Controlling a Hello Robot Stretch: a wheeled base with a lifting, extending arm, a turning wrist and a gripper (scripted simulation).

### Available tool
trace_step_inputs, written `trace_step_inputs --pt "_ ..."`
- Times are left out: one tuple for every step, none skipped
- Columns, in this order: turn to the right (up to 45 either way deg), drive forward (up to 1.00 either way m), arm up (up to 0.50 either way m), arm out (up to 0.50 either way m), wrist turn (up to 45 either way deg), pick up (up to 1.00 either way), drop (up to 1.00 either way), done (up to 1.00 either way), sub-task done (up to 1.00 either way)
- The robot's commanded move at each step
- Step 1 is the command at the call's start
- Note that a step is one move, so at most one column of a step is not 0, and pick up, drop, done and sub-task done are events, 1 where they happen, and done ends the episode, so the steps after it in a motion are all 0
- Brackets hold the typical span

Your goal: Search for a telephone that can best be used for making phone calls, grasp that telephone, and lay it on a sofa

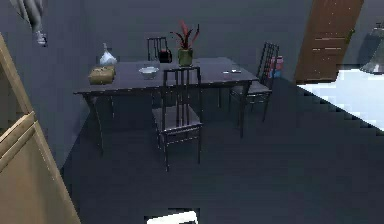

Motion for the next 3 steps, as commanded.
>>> trace_step_inputs --pt "0.0 0.35 0.00 0.00 0.0 0.00 0.00 0.00 0.00" --pt "45.0 0.00 0.00 0.00 0.0 0.00 0.00 0.00 0.00" --pt "0.0 1.00 0.00 0.00 0.0 0.00 0.00 0.00 0.00"
